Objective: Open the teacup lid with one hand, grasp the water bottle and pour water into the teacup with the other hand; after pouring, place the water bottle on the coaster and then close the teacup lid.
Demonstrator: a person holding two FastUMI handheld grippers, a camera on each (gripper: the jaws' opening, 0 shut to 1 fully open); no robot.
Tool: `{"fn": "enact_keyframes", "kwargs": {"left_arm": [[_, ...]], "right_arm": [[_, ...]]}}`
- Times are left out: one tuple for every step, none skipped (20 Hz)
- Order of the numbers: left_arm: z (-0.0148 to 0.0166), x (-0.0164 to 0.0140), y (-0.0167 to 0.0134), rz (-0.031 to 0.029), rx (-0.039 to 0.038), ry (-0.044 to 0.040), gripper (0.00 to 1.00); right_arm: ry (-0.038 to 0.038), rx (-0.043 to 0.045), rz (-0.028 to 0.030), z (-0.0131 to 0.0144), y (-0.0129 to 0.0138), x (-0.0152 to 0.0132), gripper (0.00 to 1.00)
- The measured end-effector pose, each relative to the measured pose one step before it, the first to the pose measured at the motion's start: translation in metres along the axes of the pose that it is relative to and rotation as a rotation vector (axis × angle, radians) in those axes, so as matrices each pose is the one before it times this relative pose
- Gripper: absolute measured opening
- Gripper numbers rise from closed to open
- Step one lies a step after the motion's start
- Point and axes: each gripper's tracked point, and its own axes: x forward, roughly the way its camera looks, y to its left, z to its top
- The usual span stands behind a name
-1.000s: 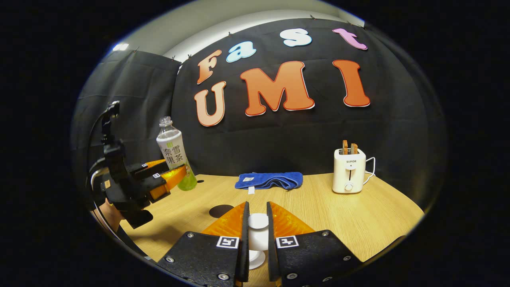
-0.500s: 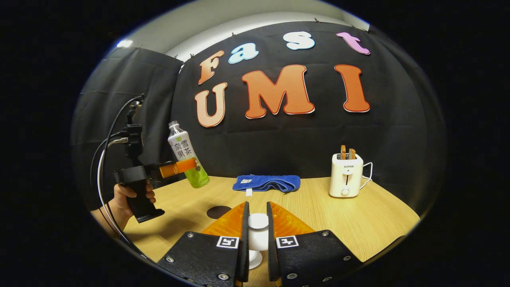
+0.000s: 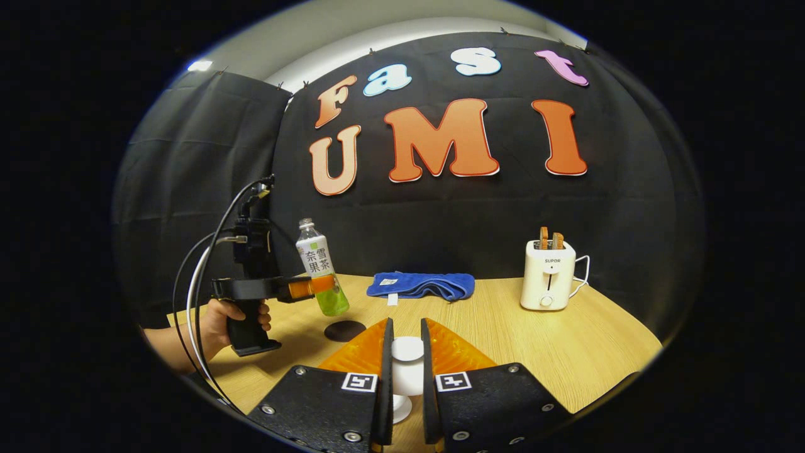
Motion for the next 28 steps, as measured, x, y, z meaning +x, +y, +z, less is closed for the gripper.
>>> {"fn": "enact_keyframes", "kwargs": {"left_arm": [[-0.00375, 0.00183, 0.00025, 0.001, 0.00763, 0.00498, 0.62], [-0.0039, 0.00284, -0.00164, 0.0004, 0.00477, 0.01039, 0.64], [-0.00327, 0.0019, -0.00086, -0.00174, -0.00311, 0.00906, 0.64], [-0.00659, 0.00208, -0.00069, -0.00098, -0.00138, 0.01253, 0.61], [-0.00567, 0.0009, 0.00086, 0.00108, 0.00056, 0.00855, 0.62], [-0.00323, 0.00451, 0.00129, 0.00408, 0.00578, 0.00536, 0.64], [-0.00311, 0.00182, 0.00055, 0.00646, 0.01161, 0.0061, 0.62], [-0.00389, 0.00113, -0.00139, 0.0002, 0.01189, 0.01021, 0.64], [-0.00324, 0.00037, -0.00124, -0.00072, 0.00981, 0.00661, 0.64], [-0.00359, 0.00114, -0.00168, -0.00181, 0.00841, 0.00661, 0.62], [-0.00142, 0.00109, -0.00212, -0.00215, 0.00663, 0.00084, 0.63], [-0.00344, 0.00117, -0.00116, -0.00038, 0.00728, 0.00742, 0.63], [-0.00222, 0.00011, -0.00056, -0.00063, 0.00723, 0.00265, 0.64], [-0.00145, 0.00009, -0.00108, -0.00066, 0.00517, 0.0068, 0.62], [0.00147, -0.00058, -0.00126, -0.00197, 0.00768, -0.00627, 0.66], [-0.00005, 0.00075, -0.0016, -0.00427, 0.0025, -0.00145, 0.62], [-0.0012, -0.00019, -0.00057, 0.00183, 0.00565, 0.00456, 0.62], [-0.00004, -0.00111, 0.00019, 0.00227, 0.0044, -0.0047, 0.62], [-0.00041, 0.00005, 0.0002, 0.00339, 0.00068, 0.00359, 0.63], [-0.00097, 0.00211, 0.00047, 0.00321, -0.0001, -0.00056, 0.66], [-0.00035, -0.00132, -0.0005, 0.00213, -0.00156, -0.0021, 0.7], [0.00068, 0.00004, -0.00044, -0.0032, 0.00227, 0.00096, 0.7], [-0.0004, -0.00104, 0.00062, 0.00021, 0.00169, 0.00087, 0.72], [0.00124, -0.0007, 0.00038, 0.00102, 0.00454, -0.0002, 0.71], [-0.00149, -0.00069, 0.00025, 0.00001, 0.00777, 0.00669, 0.74], [-0.00014, -0.00199, 0.00065, 0.00353, 0.00736, 0.00359, 0.8], [0.00163, -0.00108, 0.00232, 0.00288, 0.00395, -0.00401, 0.88], [0.00219, -0.00186, 0.00012, 0.00118, -0.00008, -0.00299, 0.95]], "right_arm": [[0.00285, -0.00035, 0.0009, -0.00207, 0.00009, -0.00005, 0.19], [0.00204, 0.00066, -0.00293, -0.00138, -0.00165, 0.00055, 0.19], [0.00558, 0.00125, 0.00047, -0.00247, -0.00089, 0.00066, 0.19], [0.00392, 0.00167, -0.00275, -0.00181, -0.001, 0.00078, 0.19], [0.00402, 0.00012, 0.00094, -0.00038, -0.00064, 0.00073, 0.19], [0.00378, -0.00468, -0.00145, -0.00105, 0.0, 0.00069, 0.19], [0.00185, -0.00673, -0.00444, -0.00168, -0.00187, 0.00049, 0.19], [0.00422, -0.00354, -0.00159, -0.00172, -0.00101, 0.00038, 0.19], [0.00228, 0.00125, 0.0006, -0.00194, 0.00023, -0.00045, 0.19], [0.00322, 0.00167, 0.00359, -0.00083, 0.00081, 0.00092, 0.19], [0.00138, 0.00067, 0.00069, -0.00096, 0.00066, 0.00053, 0.19], [0.00364, -0.00117, 0.00001, -0.00111, -0.00086, 0.00125, 0.19], [0.00327, -0.00295, -0.0002, -0.00223, 0.00007, 0.00012, 0.19], [0.00346, -0.00401, -0.00343, -0.00067, -0.00075, 0.00115, 0.19], [0.00178, -0.00465, -0.0005, -0.00118, -0.00075, 0.00026, 0.19], [-0.00007, -0.00079, -0.00188, 0.00027, -0.00093, 0.00037, 0.19], [0.00154, 0.00154, 0.00331, -0.0003, 0.00052, -0.00055, 0.19], [-0.00034, 0.00164, -0.00024, 0.00027, 0.00005, 0.00053, 0.19], [0.00078, -0.00069, -0.00114, -0.00139, -0.00095, 0.00012, 0.19], [0.00176, -0.00049, -0.00236, -0.00104, -0.00064, 0.00031, 0.19], [0.00155, -0.00047, -0.00309, -0.0013, -0.00173, 0.00025, 0.19], [0.00278, -0.00191, -0.00214, -0.00118, -0.00063, -0.00003, 0.19], [0.00153, 0.00014, -0.00552, 0.00008, -0.00126, -0.00082, 0.19], [0.00124, 0.00353, -0.00049, -0.00015, -0.00071, -0.00069, 0.19], [-0.00009, 0.00331, -0.00152, -0.00043, -0.00016, 0.00004, 0.19], [-0.00104, 0.00098, 0.00055, 0.00042, 0.00036, -0.00044, 0.19], [-0.00353, -0.0001, -0.00042, 0.00065, 0.00037, -0.00071, 0.19], [-0.00074, 0.00057, 0.00078, 0.00094, 0.00014, -0.00015, 0.19]]}}
